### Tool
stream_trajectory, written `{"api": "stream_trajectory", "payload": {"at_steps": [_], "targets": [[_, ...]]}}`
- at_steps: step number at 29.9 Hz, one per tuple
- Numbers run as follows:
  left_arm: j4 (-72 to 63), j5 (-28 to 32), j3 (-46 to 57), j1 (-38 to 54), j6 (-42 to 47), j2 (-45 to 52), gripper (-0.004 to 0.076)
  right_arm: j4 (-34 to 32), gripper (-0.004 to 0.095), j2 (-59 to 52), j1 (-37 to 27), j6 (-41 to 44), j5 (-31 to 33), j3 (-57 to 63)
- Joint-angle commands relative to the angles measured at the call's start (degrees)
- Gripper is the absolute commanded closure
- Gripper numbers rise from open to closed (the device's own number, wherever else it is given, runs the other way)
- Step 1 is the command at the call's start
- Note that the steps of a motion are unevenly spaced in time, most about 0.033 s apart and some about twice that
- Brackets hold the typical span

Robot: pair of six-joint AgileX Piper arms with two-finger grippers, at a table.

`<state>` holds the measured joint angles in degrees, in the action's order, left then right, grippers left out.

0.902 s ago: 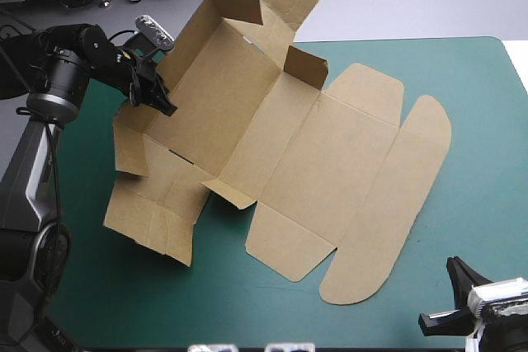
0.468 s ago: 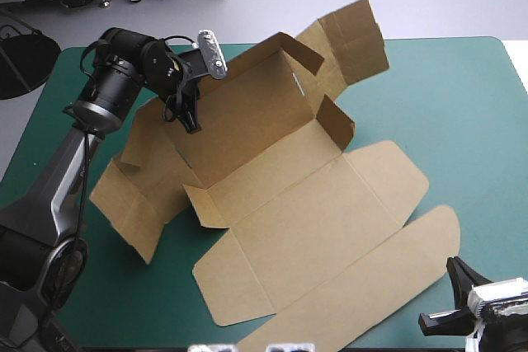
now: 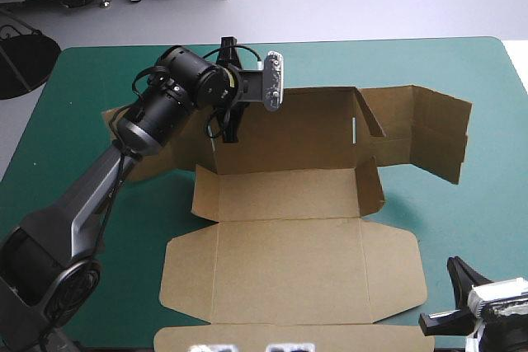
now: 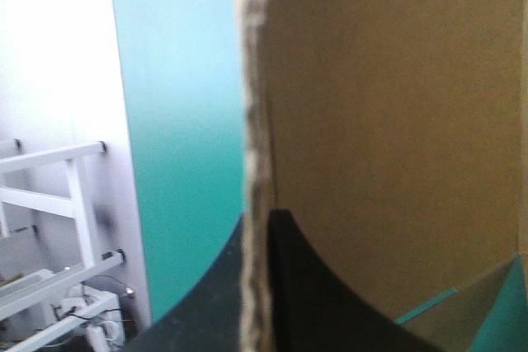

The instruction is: Fold the box

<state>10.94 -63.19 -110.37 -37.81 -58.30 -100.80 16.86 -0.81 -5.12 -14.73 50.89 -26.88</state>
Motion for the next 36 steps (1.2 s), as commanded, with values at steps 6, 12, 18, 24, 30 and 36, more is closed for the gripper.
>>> {"api": "stream_trajectory", "payload": {"at_steps": [6, 12, 18, 24, 30, 36], "targets": [[3.41, 10.57, -1.86, -2.17, 0.49, 3.37, 0.0733, 0.08, 0.0908, -1.38, -0.19, -0.05, -4.27, -1.68], [3.52, 10.87, -1.75, -2.17, 1.33, 2.9, 0.0733, -2.86, 0.0908, -1.29, -0.19, -0.17, -5.68, -1.68], [9.34, 10.97, 0.44, -3.04, 10.0, 2.73, 0.0733, -3.4, 0.0908, 1.18, -0.19, 2.76, -7.13, -1.68], [18.25, 10.62, 6.14, -6.81, 14.51, 2.84, 0.0733, -1.33, 0.0908, 8.01, -0.19, 2.92, -7.25, -2.41], [28.02, 10.88, 9.26, -10.91, 28.03, 2.84, 0.0733, 0.26, 0.0908, 13.5, -0.19, 2.92, -7.97, -6.49], [29.91, 11.16, 12.78, -11.78, 32.25, 2.84, 0.0733, 0.26, 0.0908, 18.3, -0.19, 3.14, -8.06, -13.47]]}}
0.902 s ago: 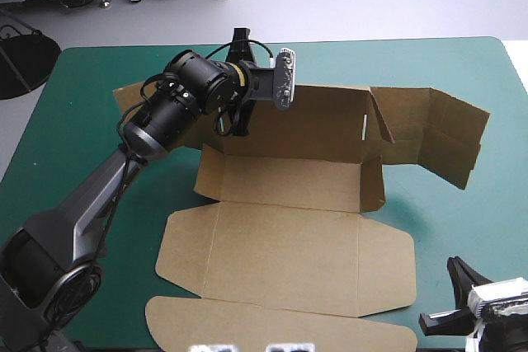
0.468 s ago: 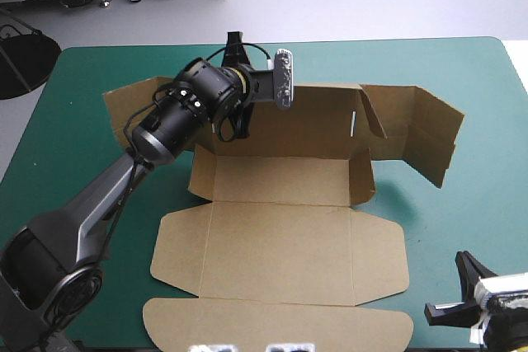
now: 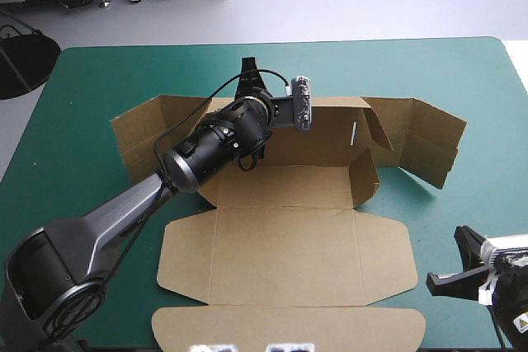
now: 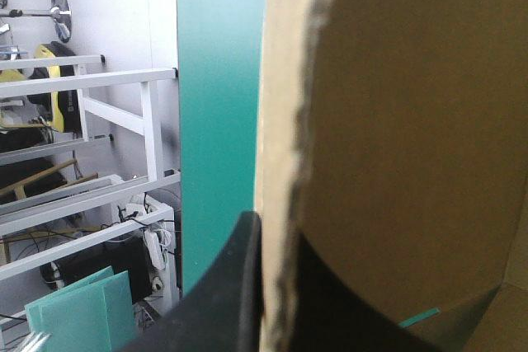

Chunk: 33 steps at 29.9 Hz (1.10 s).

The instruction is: Fold the box

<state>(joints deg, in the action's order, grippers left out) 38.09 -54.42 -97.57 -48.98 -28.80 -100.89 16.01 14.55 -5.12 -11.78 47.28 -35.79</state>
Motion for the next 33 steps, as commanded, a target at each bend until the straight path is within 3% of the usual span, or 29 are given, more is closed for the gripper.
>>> {"api": "stream_trajectory", "payload": {"at_steps": [1, 12, 18, 33], "targets": [[2.76, 2.83, 0.77, -0.61, 3.18, 2.93, 0.0733, 1.26, 0.0908, 4.05, -0.19, 0.38, -4.46, -6.01], [8.33, 4.22, 7.37, -1.9, 11.35, 3.05, 0.0733, 4.4, 0.0908, 22.42, -0.19, 0.38, -4.46, -22.93], [10.0, 4.69, 8.52, -4.82, 12.01, 3.53, 0.0733, 10.24, 0.0908, 35.31, -0.19, -3.63, -3.62, -34.4], [10.4, 3.0, 8.52, -8.78, 14.71, 3.53, 0.0733, 13.92, 0.0908, 65.59, -0.19, -5.96, 9.25, -63.46]]}}
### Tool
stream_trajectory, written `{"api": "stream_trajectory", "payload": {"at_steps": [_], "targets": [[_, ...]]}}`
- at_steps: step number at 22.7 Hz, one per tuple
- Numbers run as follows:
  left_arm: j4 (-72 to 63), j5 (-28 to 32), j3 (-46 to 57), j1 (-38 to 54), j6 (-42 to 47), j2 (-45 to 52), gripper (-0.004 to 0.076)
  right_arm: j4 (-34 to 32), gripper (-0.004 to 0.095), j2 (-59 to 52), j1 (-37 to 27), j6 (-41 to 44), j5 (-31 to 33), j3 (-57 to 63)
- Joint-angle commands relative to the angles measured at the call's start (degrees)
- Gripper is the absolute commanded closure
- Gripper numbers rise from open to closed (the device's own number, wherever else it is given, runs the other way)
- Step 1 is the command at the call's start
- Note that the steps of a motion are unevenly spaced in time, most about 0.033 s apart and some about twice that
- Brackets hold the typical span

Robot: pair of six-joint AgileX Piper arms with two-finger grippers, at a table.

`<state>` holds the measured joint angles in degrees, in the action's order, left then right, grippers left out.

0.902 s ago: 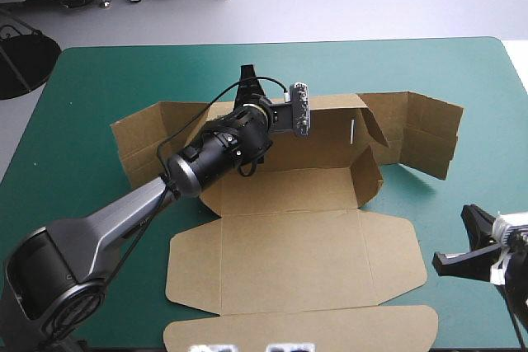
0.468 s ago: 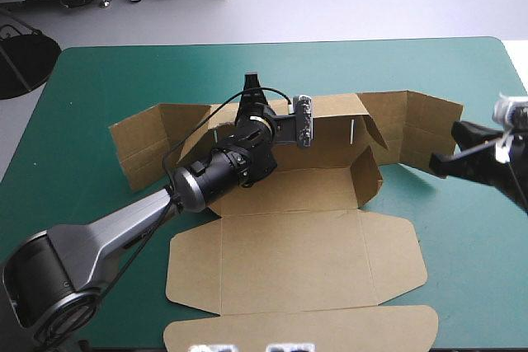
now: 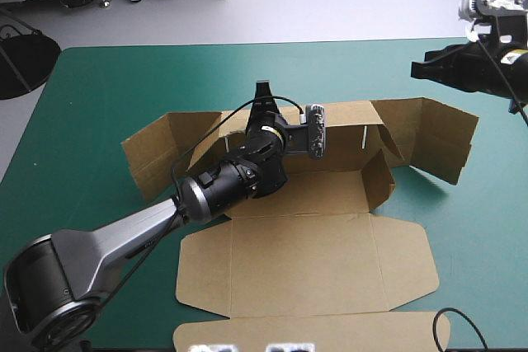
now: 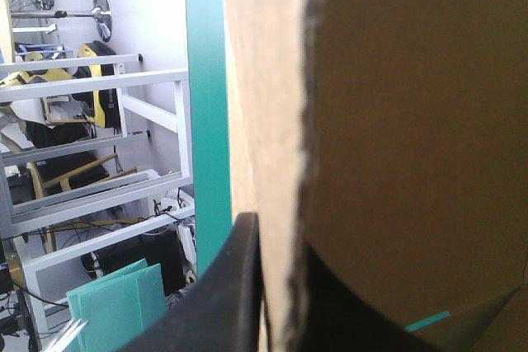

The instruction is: Fold the box

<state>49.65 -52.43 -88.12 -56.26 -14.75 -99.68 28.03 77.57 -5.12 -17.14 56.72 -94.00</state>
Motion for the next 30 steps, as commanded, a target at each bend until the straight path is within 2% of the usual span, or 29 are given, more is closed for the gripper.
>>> {"api": "stream_trajectory", "payload": {"at_steps": [1, 10, 15, 19, 30], "targets": [[-1.06, 0.95, -0.93, -1.85, 0.66, 2.32, 0.0733, 1.89, 0.0908, 4.36, -0.19, -0.6, 0.96, -6.4], [1.32, -0.41, -0.93, -3.91, 0.55, 2.32, 0.0733, 1.53, 0.0908, 16.8, -0.19, 0.41, 6.25, -10.67], [3.19, -1.41, -0.93, -4.2, 1.39, 2.32, 0.0733, -5.17, 0.0908, 19.51, -0.19, 2.57, 11.49, -10.67], [3.83, -1.19, -0.93, -4.2, 5.04, 2.32, 0.0733, -7.41, 0.0908, 19.6, -0.19, 4.25, 14.81, -10.67], [3.83, -1.2, -0.93, -4.2, 7.81, 2.32, 0.0733, -9.14, 0.0908, 18.82, -0.19, 7.13, 14.81, -6.48]]}}
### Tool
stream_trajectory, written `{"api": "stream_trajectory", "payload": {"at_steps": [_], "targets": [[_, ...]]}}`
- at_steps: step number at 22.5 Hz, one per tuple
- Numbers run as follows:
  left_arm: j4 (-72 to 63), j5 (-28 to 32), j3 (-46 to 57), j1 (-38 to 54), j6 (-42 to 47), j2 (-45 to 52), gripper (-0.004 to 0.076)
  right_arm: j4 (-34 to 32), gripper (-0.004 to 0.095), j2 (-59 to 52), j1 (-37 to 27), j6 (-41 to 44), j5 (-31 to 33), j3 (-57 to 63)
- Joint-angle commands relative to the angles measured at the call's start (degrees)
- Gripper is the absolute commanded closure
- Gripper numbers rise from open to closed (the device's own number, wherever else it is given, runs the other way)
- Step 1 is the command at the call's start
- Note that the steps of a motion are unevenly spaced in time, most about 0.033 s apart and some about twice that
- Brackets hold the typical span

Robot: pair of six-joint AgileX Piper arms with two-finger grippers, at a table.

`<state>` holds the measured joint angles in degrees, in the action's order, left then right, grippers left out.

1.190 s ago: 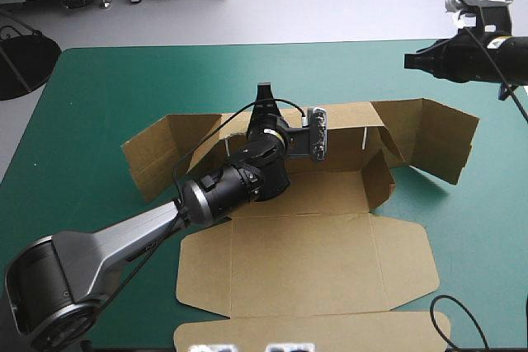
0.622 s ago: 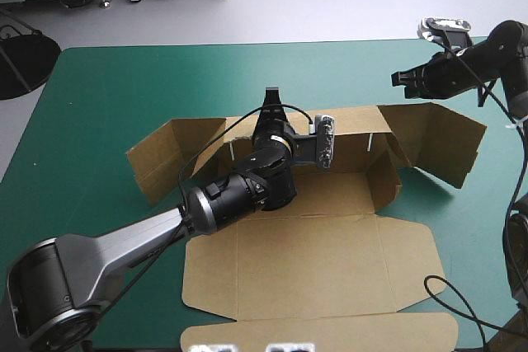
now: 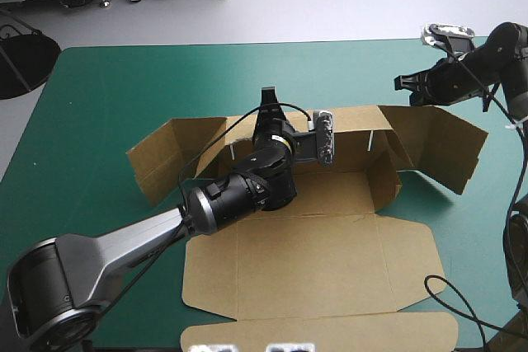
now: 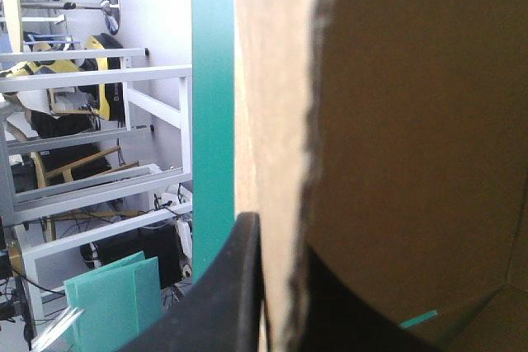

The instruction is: Fold the box

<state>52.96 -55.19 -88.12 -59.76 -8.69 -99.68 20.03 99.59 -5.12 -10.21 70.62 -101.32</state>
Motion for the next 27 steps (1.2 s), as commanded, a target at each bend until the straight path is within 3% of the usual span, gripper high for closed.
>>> {"api": "stream_trajectory", "payload": {"at_steps": [1, 8, 18, 23, 27], "targets": [[0.52, 1.68, -0.93, -0.7, 1.88, 2.32, 0.0733, -1.78, 0.0908, -3.34, -0.19, 0.2, 0.91, 1.79], [0.52, 2.87, -0.93, -0.7, 1.88, 2.32, 0.0733, -2.52, 0.0908, -4.64, -0.19, -0.56, 0.91, 5.88], [-0.4, 2.5, -0.93, -0.7, 1.35, 2.32, 0.0733, 3.37, 0.0926, -8.77, -0.19, -2.89, 0.91, 6.02], [-2.37, 2.61, -0.93, -0.7, 1.35, 2.32, 0.0733, 4.63, 0.0926, -11.53, -0.19, -5.33, 0.4, 13.6], [-9.1, 2.41, -0.93, -0.7, -1.46, 2.21, 0.0733, 8.87, 0.0926, -14.58, -0.19, -8.85, -3.94, 21.54]]}}
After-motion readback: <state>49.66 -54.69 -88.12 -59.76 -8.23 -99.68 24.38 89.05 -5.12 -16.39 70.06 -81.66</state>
